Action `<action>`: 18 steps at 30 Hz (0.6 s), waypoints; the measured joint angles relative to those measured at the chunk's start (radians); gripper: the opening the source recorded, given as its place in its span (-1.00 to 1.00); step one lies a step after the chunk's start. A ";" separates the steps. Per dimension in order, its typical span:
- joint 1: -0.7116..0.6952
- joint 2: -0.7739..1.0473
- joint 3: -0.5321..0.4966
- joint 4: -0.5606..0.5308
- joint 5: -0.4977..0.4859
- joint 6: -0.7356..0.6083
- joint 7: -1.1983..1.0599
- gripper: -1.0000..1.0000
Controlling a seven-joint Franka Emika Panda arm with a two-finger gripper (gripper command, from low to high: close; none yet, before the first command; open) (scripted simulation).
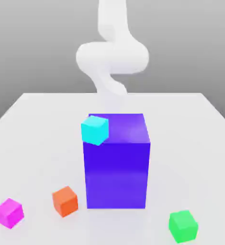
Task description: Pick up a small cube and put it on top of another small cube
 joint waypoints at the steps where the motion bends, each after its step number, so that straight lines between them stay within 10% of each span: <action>1: 0.000 0.039 -0.018 -0.003 0.009 0.013 -0.009 0.00; 18: -0.067 0.659 -0.258 -0.056 0.193 0.219 -0.186 0.00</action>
